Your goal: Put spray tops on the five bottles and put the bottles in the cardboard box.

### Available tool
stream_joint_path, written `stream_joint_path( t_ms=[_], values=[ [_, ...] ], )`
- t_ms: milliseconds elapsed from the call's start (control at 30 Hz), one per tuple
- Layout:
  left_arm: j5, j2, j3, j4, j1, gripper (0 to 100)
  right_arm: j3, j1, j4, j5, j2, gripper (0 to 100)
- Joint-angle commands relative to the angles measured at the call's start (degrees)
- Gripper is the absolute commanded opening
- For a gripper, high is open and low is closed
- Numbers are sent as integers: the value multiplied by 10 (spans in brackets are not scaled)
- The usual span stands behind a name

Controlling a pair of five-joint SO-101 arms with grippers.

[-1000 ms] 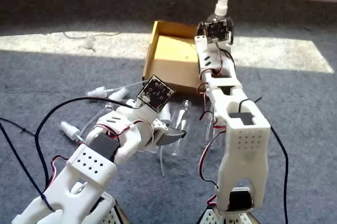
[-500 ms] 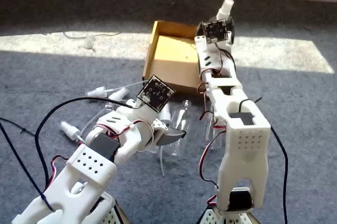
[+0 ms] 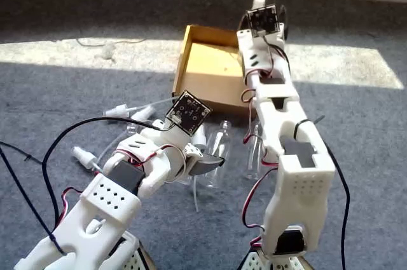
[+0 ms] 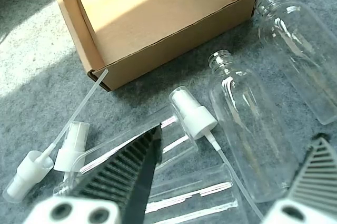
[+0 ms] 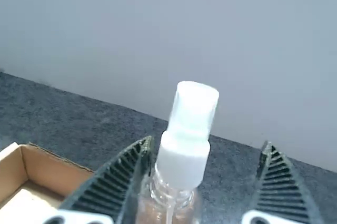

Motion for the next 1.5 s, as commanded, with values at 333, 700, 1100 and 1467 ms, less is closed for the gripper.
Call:
stream_joint_path(
  t_ms=[333, 700, 1100, 1467],
  values=[
    [-6, 0, -3, -11, 2, 382, -9, -36, 200, 4, -213, 267],
    [-4, -2, -74, 38, -93, 370, -6, -105, 564, -75, -416, 267],
    [-149, 83, -333, 265, -585, 306, -3, -142, 1023, -43, -488, 268],
    [-231, 305, -415, 262, -697, 316, 142, -39, 1040, -81, -487, 268]
  ],
)
